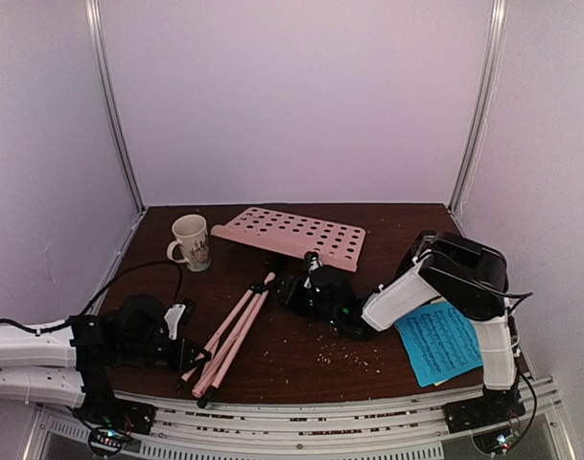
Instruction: Pack up the instrument practice props
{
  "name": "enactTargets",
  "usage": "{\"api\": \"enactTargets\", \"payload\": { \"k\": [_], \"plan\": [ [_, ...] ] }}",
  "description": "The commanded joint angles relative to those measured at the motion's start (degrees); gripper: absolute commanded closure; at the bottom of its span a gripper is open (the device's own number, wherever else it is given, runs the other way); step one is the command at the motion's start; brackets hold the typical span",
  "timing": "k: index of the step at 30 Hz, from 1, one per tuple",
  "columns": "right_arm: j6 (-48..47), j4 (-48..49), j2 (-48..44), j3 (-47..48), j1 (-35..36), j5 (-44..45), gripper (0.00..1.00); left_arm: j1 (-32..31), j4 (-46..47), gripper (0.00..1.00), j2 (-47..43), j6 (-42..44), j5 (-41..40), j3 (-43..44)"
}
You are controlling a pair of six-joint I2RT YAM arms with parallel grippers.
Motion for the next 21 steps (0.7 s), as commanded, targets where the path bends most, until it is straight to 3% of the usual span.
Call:
{"api": "enactTargets", "payload": {
  "k": [1, 14, 21],
  "plan": [
    [-2.87, 4.22, -2.96, -3.60, 1.50, -1.07, 0.42, -0.24, 15.51, 1.00, -1.31, 1.49, -1.01, 1.24],
    [-6.95, 2.18, -16.49, -15.12, 1.84, 1.39, 0.27, -0.25, 21.33, 0.97, 5.40, 2.21, 3.87, 1.69],
    [-10.64, -1.38, -25.79, -20.71, 2.18, 3.98, 0.23, -0.26, 24.12, 0.57, 7.79, 3.25, 7.86, 3.21]
  ]
}}
